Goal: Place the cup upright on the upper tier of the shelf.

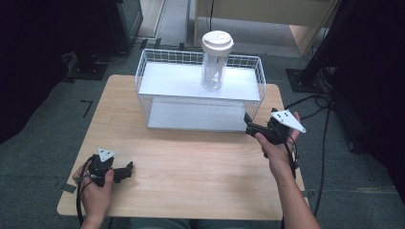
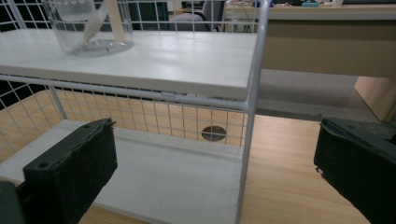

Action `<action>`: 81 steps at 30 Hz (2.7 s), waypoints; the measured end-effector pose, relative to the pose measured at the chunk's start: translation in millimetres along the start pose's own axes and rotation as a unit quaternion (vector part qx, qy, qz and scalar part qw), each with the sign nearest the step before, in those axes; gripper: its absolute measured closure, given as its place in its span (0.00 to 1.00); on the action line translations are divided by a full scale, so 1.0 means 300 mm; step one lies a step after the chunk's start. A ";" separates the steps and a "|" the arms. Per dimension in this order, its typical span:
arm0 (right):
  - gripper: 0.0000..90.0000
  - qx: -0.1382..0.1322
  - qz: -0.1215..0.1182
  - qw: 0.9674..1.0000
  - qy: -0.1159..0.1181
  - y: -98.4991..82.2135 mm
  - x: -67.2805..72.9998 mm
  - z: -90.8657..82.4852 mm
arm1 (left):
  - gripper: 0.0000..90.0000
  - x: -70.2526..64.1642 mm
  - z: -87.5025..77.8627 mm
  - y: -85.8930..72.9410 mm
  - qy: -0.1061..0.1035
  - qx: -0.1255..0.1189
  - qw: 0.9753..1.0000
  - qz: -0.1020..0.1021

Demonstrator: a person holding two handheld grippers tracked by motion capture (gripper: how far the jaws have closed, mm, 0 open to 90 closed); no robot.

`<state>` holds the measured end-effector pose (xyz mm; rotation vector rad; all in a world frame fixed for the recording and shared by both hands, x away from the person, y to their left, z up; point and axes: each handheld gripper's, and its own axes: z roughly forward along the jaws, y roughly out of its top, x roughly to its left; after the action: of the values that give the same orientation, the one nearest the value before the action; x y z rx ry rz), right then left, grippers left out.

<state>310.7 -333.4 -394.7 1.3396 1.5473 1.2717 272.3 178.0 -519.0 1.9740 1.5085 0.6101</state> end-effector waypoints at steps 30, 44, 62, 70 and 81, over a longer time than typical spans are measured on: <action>0.00 0.058 0.022 0.997 -0.038 -0.233 -0.151 -0.058 | 0.00 0.000 0.000 0.000 0.000 0.000 1.000 0.000; 0.00 0.090 0.030 0.994 -0.053 -0.345 -0.212 -0.102 | 0.00 0.000 0.000 0.000 0.000 0.000 1.000 0.000; 0.00 0.142 -0.003 0.987 -0.079 -0.460 -0.267 -0.232 | 0.00 0.000 0.000 0.000 -0.002 0.000 1.000 0.001; 0.00 0.187 -0.014 0.976 -0.109 -0.490 -0.289 -0.269 | 0.00 -0.005 0.001 0.002 0.000 0.001 1.000 0.000; 0.00 0.253 0.004 0.965 -0.067 -0.509 -0.281 -0.283 | 0.00 -0.005 0.001 0.002 0.000 0.001 1.000 0.000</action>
<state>206.9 -430.3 -526.7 1.7057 1.8419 0.7913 272.6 176.4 -518.8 1.9748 1.5102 0.6076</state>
